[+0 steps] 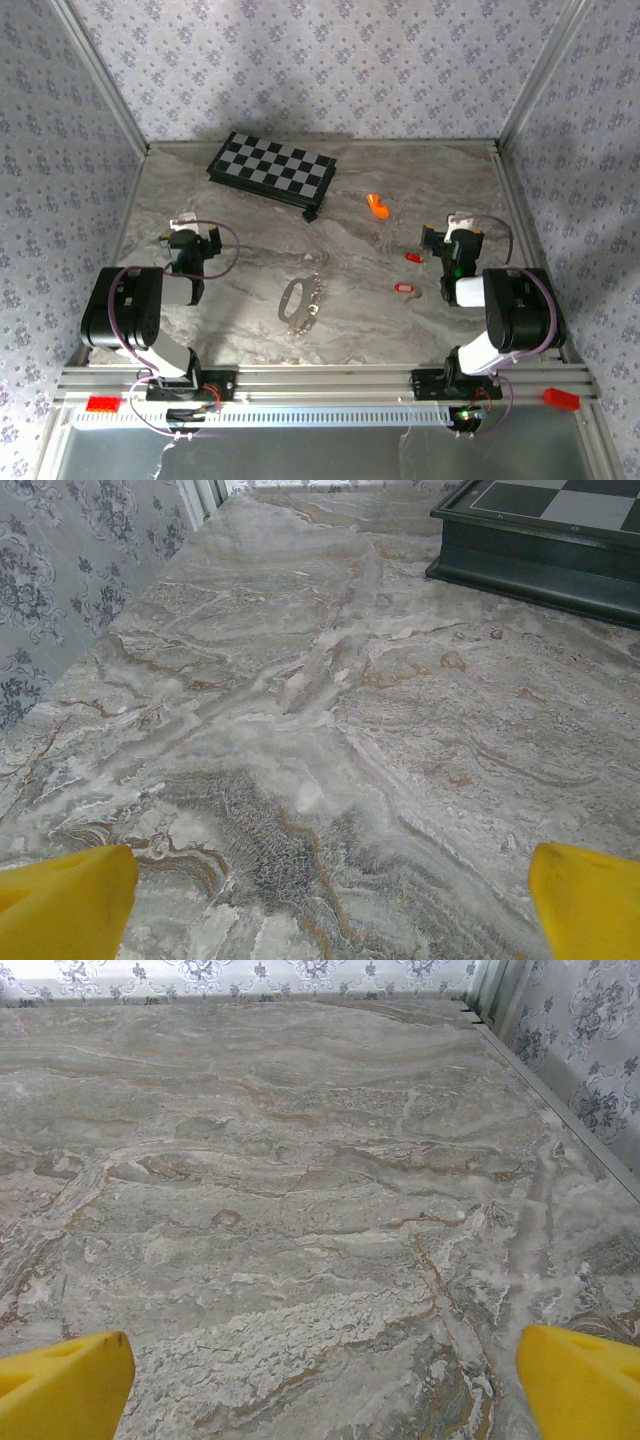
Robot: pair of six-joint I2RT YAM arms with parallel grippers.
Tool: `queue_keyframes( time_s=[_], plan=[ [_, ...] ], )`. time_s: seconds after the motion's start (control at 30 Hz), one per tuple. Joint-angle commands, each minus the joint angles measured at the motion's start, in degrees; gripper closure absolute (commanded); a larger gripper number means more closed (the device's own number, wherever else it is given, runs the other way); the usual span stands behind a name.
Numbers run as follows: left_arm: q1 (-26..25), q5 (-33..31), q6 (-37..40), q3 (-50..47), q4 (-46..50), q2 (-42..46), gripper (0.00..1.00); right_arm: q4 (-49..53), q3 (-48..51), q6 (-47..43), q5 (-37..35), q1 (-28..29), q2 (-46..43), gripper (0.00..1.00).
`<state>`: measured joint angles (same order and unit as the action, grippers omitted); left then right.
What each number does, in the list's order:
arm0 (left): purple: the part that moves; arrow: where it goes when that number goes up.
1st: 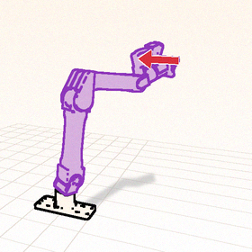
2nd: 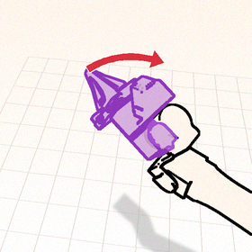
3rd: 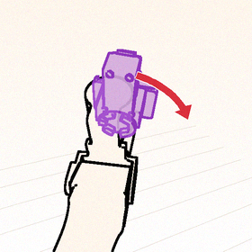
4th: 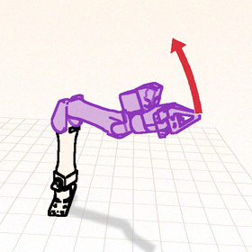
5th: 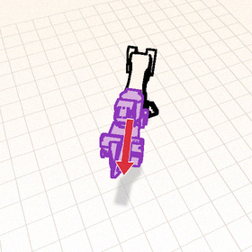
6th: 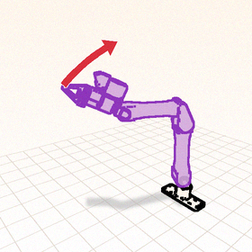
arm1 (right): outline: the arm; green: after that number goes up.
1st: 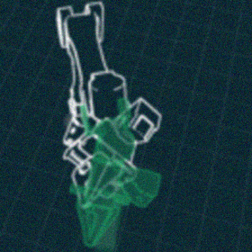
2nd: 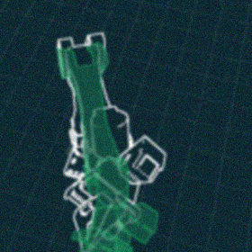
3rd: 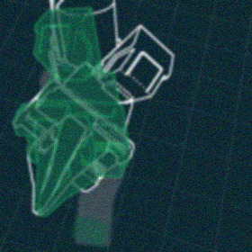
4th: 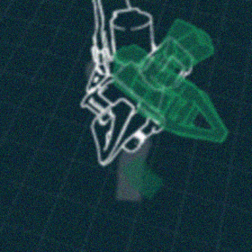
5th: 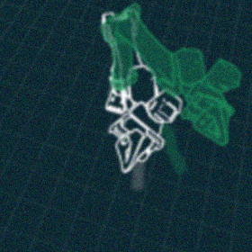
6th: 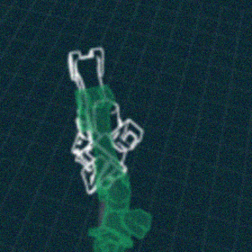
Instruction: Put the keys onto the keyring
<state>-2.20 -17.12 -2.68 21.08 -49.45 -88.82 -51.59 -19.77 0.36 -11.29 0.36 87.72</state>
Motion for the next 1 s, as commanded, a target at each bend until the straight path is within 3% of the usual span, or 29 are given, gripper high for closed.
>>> queue_keyframes(
  time_s=[0.0, 0.97],
  plan=[
    [0.42, 0.71, -0.84, 1.24, -0.12, 0.67, 0.00, 0.47, -0.93, -0.58, 0.54, -0.40, 0.20, 0.00],
    [0.40, 0.74, -0.91, 1.16, -0.18, 0.80, 0.00, 1.32, -1.17, -0.45, 1.58, -0.80, -0.01, 0.00]
  ],
)
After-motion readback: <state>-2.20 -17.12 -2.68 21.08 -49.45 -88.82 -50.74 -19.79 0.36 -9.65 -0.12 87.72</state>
